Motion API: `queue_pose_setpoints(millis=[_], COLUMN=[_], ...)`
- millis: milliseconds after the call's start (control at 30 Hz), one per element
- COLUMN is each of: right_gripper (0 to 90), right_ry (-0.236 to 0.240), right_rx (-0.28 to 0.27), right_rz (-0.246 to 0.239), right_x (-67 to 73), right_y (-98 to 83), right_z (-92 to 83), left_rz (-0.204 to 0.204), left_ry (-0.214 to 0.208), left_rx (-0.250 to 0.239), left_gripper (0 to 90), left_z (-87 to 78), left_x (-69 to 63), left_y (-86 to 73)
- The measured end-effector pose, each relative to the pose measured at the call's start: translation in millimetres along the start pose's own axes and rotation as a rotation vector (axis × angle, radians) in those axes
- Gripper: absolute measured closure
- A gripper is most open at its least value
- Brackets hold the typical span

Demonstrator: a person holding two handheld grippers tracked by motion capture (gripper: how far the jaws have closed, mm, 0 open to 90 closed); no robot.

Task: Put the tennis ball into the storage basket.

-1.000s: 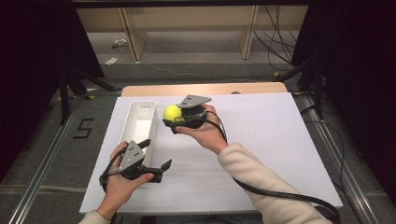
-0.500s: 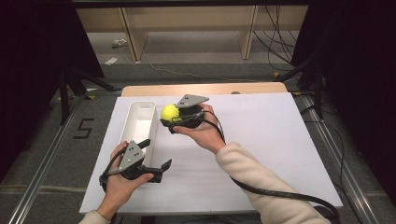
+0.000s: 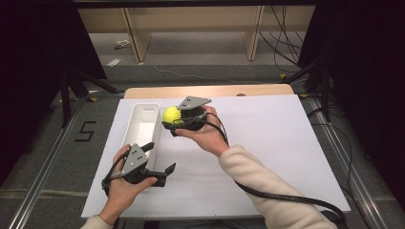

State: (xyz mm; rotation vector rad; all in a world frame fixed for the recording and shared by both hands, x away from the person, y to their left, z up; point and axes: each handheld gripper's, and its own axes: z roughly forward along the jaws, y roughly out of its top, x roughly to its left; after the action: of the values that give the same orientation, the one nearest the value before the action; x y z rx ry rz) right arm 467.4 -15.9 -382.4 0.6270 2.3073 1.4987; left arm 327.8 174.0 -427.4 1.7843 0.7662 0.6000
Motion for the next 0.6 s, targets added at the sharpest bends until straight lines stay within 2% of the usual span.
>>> queue_pose_setpoints(millis=[600], right_gripper=[26.8], right_ry=[0.003], right_rx=[0.003], right_rz=[-0.008], right_x=[1.1], right_y=[3.9], right_z=[4.9], left_rz=[0.002], left_ry=[-0.002], left_rx=[0.0], left_gripper=[0.6], left_z=[0.0], left_x=[0.4], left_y=[0.0])
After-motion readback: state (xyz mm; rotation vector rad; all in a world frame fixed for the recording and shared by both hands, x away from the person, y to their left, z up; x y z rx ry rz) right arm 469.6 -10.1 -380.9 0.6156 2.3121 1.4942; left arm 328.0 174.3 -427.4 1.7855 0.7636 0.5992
